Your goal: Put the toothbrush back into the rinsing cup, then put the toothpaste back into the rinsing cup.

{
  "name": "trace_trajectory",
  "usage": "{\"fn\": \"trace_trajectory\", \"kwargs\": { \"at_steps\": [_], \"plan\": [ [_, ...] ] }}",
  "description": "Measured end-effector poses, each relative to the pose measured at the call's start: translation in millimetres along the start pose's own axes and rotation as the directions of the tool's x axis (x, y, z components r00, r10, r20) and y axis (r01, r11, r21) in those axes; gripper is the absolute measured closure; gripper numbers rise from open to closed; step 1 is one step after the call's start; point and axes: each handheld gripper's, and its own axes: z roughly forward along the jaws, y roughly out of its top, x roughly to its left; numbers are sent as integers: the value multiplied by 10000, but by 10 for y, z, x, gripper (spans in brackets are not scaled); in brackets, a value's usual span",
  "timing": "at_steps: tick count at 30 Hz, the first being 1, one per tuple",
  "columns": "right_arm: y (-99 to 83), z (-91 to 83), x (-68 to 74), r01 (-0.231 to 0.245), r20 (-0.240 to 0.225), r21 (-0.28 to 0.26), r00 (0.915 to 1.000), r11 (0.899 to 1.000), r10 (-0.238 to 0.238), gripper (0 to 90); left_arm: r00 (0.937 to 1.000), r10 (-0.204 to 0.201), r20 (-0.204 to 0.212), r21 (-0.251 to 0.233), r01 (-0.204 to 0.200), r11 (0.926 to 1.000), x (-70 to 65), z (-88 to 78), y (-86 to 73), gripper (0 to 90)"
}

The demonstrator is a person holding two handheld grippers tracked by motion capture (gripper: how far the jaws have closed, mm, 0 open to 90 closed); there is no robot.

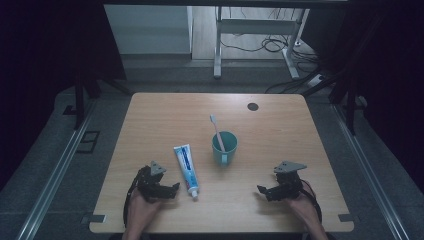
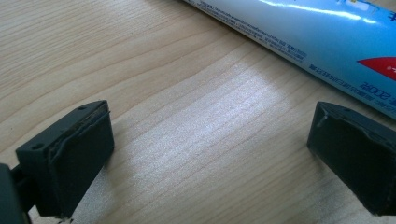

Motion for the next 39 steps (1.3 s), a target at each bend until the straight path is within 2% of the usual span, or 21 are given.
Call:
{"fn": "trace_trajectory", "kwargs": {
  "at_steps": [17,25,28,34,35,39],
  "plan": [
    [-102,69,-10,20,-42,218,10000,9998,-19,5,9999,105,72,-41,-104,9999,-2,-12,-5,28],
    [-105,69,-9,23,-25,235,10000,9997,-22,5,10000,24,64,-120,-24,9999,-9,-48,12,140],
    [-105,69,-9,19,-25,237,10000,9997,-19,5,9999,114,26,-230,-113,9997,-12,-74,26,174],
    [-105,68,-8,6,-22,229,10000,9997,-6,8,9999,-92,63,-607,96,9981,8,-156,55,337],
    [-106,66,-9,-23,-4,214,10000,9998,23,13,9998,-121,152,-673,131,9976,13,-175,61,402],
    [-107,65,-11,-36,17,196,10000,9998,36,17,9994,-116,318,-914,145,9957,11,-230,86,478]
  ]
}}
